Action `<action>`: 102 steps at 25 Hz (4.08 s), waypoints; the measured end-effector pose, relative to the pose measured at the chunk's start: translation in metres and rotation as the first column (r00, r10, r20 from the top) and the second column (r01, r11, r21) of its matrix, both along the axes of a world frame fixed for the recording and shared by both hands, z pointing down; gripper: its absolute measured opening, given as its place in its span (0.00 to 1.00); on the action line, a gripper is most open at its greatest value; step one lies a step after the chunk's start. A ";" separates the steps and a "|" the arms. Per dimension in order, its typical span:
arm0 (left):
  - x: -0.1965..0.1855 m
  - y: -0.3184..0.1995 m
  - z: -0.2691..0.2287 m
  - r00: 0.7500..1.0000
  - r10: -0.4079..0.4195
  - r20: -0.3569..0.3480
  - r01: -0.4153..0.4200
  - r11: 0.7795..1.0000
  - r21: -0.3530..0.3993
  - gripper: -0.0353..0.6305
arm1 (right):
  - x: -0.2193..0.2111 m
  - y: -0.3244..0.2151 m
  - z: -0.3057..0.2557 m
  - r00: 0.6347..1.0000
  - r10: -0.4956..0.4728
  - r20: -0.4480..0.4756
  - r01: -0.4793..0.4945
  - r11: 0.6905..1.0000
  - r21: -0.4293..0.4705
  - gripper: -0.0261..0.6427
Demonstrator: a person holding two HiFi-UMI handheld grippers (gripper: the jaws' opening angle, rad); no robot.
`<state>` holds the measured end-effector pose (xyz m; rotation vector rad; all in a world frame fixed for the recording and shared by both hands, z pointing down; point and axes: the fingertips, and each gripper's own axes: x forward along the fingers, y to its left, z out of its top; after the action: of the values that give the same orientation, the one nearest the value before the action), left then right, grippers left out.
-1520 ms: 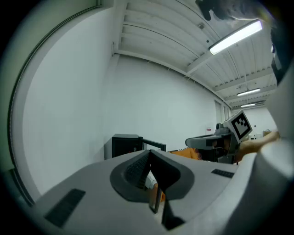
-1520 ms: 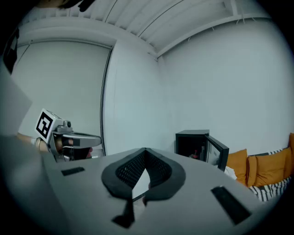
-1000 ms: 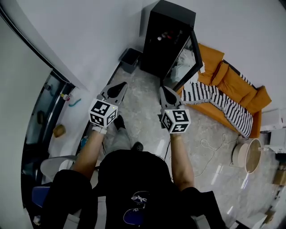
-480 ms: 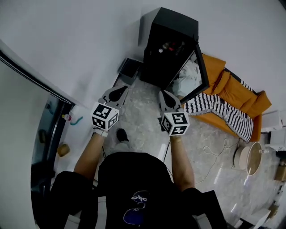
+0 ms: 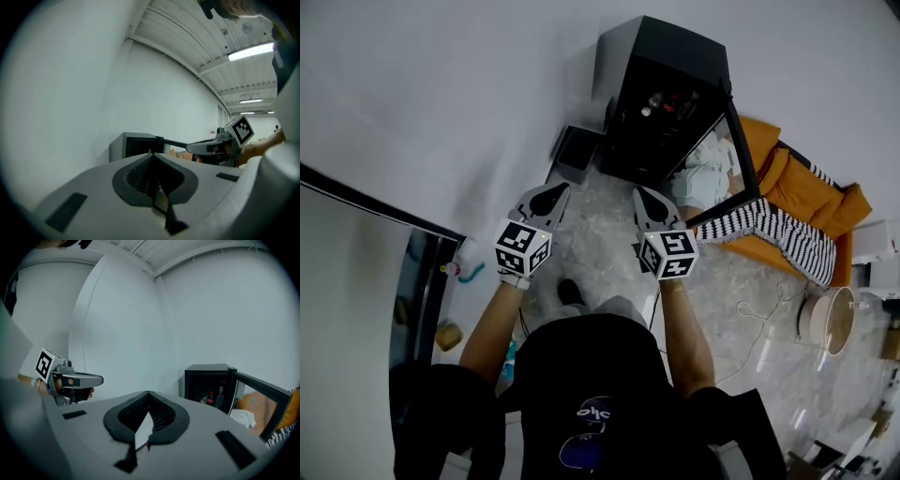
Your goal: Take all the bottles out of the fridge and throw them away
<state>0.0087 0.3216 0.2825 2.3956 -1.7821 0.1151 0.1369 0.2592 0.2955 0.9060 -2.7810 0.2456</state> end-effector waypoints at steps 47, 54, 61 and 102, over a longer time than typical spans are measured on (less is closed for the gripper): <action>-0.006 -0.360 0.030 0.961 0.272 0.043 -0.268 0.960 -0.081 0.06 | -0.010 -0.338 0.033 0.970 0.242 0.020 -0.241 0.970 -0.043 0.04; 0.003 -0.381 0.027 0.958 0.286 0.018 -0.284 0.956 -0.070 0.06 | 0.003 -0.354 0.038 0.964 0.267 0.016 -0.266 0.963 -0.041 0.04; -0.006 -0.397 0.028 0.954 0.301 0.006 -0.300 0.951 -0.070 0.06 | 0.011 -0.361 0.048 0.949 0.315 -0.016 -0.316 0.948 -0.047 0.04; -0.042 -0.465 0.238 0.937 0.346 0.046 -0.333 0.926 -0.178 0.06 | -0.055 -0.454 0.268 0.889 0.454 -0.054 -0.454 0.891 0.014 0.04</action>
<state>-0.0337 -0.1438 0.5203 2.5786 -1.3038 0.3857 0.0819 -0.1944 0.5636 1.5338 -2.4772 0.2823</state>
